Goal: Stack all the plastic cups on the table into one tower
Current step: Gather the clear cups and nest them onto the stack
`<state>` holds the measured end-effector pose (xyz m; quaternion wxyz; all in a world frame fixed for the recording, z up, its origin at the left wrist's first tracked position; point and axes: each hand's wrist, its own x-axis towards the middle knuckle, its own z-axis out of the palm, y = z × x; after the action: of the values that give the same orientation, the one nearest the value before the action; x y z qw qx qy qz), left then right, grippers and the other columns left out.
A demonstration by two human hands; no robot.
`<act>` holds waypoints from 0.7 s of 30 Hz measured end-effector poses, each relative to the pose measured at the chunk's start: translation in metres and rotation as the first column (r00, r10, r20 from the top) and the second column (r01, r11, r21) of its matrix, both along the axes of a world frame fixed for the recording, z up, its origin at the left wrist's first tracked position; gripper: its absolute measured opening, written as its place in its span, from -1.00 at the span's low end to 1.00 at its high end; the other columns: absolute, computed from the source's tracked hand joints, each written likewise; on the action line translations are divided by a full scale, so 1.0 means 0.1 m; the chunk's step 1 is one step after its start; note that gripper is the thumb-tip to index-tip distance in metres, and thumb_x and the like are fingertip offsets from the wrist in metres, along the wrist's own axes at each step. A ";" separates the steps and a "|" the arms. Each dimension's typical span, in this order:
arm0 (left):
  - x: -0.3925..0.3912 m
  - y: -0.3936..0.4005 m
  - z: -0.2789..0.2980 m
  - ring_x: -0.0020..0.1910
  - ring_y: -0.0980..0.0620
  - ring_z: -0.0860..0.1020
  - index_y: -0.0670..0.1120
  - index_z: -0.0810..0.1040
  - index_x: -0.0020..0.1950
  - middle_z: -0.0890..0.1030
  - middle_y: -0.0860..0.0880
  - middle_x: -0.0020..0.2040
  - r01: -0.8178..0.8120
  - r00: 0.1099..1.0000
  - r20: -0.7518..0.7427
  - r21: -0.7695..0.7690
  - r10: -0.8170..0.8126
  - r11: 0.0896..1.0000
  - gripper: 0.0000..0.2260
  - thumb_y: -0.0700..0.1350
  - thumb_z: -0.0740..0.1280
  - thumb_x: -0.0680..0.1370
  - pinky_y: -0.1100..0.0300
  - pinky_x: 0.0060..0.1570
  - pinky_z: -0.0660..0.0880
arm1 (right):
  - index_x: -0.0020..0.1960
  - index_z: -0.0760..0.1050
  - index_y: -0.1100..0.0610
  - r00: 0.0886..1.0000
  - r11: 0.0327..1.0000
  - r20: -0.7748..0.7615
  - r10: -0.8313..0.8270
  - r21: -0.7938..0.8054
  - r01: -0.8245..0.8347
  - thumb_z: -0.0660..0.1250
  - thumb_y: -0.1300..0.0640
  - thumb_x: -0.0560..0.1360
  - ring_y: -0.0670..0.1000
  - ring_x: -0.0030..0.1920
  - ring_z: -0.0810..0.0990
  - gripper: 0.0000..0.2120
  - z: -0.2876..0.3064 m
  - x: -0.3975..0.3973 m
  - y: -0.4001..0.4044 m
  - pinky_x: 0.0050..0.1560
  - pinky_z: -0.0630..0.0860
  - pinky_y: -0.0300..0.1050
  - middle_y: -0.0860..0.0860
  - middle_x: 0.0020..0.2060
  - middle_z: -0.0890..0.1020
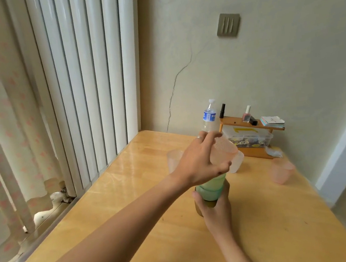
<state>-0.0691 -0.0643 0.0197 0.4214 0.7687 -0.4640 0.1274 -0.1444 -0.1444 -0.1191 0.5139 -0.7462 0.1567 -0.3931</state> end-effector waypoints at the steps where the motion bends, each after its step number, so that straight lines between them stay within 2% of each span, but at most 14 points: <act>1: 0.00 0.01 -0.04 0.34 -0.01 0.53 -0.06 0.41 0.54 0.50 -0.07 0.33 -0.013 1.000 -0.007 -0.004 0.013 1.000 -0.33 0.04 0.55 0.49 0.00 0.26 0.55 | 0.40 0.30 -0.13 1.000 1.000 0.009 0.008 -0.006 -0.008 0.51 -0.25 0.30 -0.13 0.21 0.61 -0.25 0.01 0.00 0.00 0.16 0.56 -0.20 -0.11 0.21 0.62; 3: 0.00 0.04 -0.09 0.34 0.04 0.53 -0.05 0.41 0.55 0.51 -0.05 0.34 -0.040 0.999 -0.037 -0.024 0.039 0.999 -0.34 0.07 0.54 0.51 0.10 0.28 0.51 | 0.42 0.33 0.03 0.999 1.000 0.029 0.014 -0.017 -0.013 0.59 -0.15 0.33 0.01 0.23 0.61 -0.22 0.05 0.01 -0.03 0.20 0.58 0.08 -0.01 0.24 0.60; 4: 0.00 0.05 -0.12 0.34 0.06 0.52 -0.04 0.40 0.55 0.51 -0.04 0.34 -0.048 0.998 -0.046 -0.033 0.046 0.998 -0.34 0.09 0.53 0.52 0.18 0.25 0.47 | 0.44 0.32 0.06 0.999 1.000 0.039 0.012 -0.012 -0.011 0.63 -0.06 0.35 0.02 0.24 0.60 -0.21 0.10 0.02 -0.05 0.19 0.58 0.11 -0.01 0.25 0.60; 5: 0.00 0.06 -0.14 0.33 0.07 0.52 -0.03 0.39 0.56 0.52 -0.04 0.35 -0.053 0.998 -0.049 -0.043 0.051 0.998 -0.34 0.10 0.52 0.53 0.26 0.21 0.41 | 0.45 0.30 0.03 0.999 1.000 0.050 0.007 -0.004 -0.007 0.65 0.02 0.36 -0.03 0.24 0.60 -0.20 0.16 0.02 -0.06 0.18 0.59 0.03 -0.06 0.26 0.59; 6: 0.00 0.07 -0.16 0.33 0.08 0.52 -0.03 0.39 0.57 0.52 -0.04 0.34 -0.057 0.997 -0.049 -0.054 0.054 0.997 -0.35 0.10 0.51 0.54 0.34 0.17 0.35 | 0.46 0.27 -0.03 0.998 1.000 0.064 -0.002 -0.006 0.002 0.65 0.04 0.35 -0.14 0.24 0.59 -0.18 0.24 0.02 -0.07 0.16 0.58 -0.14 -0.16 0.25 0.59; 8: -0.01 0.09 -0.18 0.31 0.06 0.52 -0.04 0.38 0.57 0.53 -0.06 0.31 -0.057 0.997 -0.050 -0.074 0.054 0.996 -0.36 0.08 0.51 0.55 0.51 0.10 0.27 | 0.47 0.22 -0.13 0.994 0.999 0.107 -0.014 -0.039 0.019 0.57 -0.04 0.30 -0.35 0.19 0.56 -0.15 0.47 0.04 -0.08 0.06 0.52 -0.41 -0.28 0.24 0.58; 9: -0.02 0.09 -0.18 0.30 0.06 0.51 -0.05 0.39 0.57 0.53 -0.06 0.30 -0.056 0.998 -0.046 -0.081 0.052 0.995 -0.36 0.06 0.52 0.56 0.60 0.10 0.23 | 0.50 0.20 -0.12 0.991 0.998 0.131 -0.014 -0.060 0.022 0.53 -0.07 0.29 -0.36 0.19 0.57 -0.14 0.57 0.05 -0.09 0.05 0.52 -0.43 -0.24 0.24 0.59; 11: -0.02 0.09 -0.20 0.26 0.08 0.50 -0.07 0.40 0.56 0.54 -0.06 0.29 -0.054 0.998 -0.029 -0.099 0.052 0.994 -0.38 0.02 0.53 0.56 0.69 0.13 0.17 | 0.53 0.20 -0.04 0.986 0.993 0.166 -0.010 -0.117 0.030 0.45 -0.08 0.33 -0.17 0.19 0.63 -0.17 0.70 0.11 -0.09 0.06 0.58 -0.32 -0.10 0.27 0.61; 13: -0.02 0.10 -0.23 0.16 0.19 0.44 -0.08 0.41 0.55 0.54 -0.04 0.29 -0.056 0.998 -0.016 -0.122 0.055 0.991 -0.39 -0.01 0.53 0.55 0.70 0.14 0.16 | 0.51 0.24 -0.01 0.982 0.985 0.186 -0.032 -0.160 0.062 0.39 -0.10 0.38 0.03 0.16 0.67 -0.25 0.74 0.17 -0.08 0.03 0.62 -0.15 0.00 0.27 0.64; 15: -0.01 0.10 -0.27 0.11 0.29 0.37 -0.08 0.42 0.55 0.52 -0.02 0.27 -0.038 0.999 -0.010 -0.133 0.037 0.990 -0.39 -0.02 0.53 0.55 0.70 0.15 0.17 | 0.47 0.30 0.04 0.973 0.981 0.218 -0.073 -0.163 0.110 0.34 -0.13 0.42 0.11 0.13 0.69 -0.33 0.71 0.21 -0.05 0.01 0.61 -0.11 0.05 0.24 0.67; 19: 0.07 0.10 -0.28 0.12 0.35 0.38 -0.09 0.44 0.54 0.53 0.00 0.26 -0.010 1.000 -0.003 -0.130 0.009 0.991 -0.37 0.00 0.56 0.53 0.68 0.16 0.20 | 0.37 0.40 0.18 0.955 0.974 0.274 -0.114 -0.158 0.162 0.34 -0.13 0.41 0.16 0.08 0.72 -0.37 0.66 0.29 -0.04 -0.04 0.54 -0.30 0.09 0.13 0.73; 21: 0.14 0.10 -0.30 0.13 0.41 0.41 -0.07 0.43 0.54 0.52 0.01 0.26 0.004 1.000 -0.009 -0.132 -0.005 0.991 -0.35 0.03 0.57 0.52 0.61 0.13 0.28 | 0.39 0.40 0.17 0.953 0.974 0.280 -0.116 -0.155 0.164 0.39 -0.13 0.40 0.12 0.09 0.71 -0.34 0.67 0.32 -0.04 -0.02 0.50 -0.44 0.08 0.15 0.72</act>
<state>-0.0553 -0.0547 -0.0102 0.4738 0.7386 -0.4543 0.1533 -0.1128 -0.1488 -0.0522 0.4331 -0.7152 0.1028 -0.5388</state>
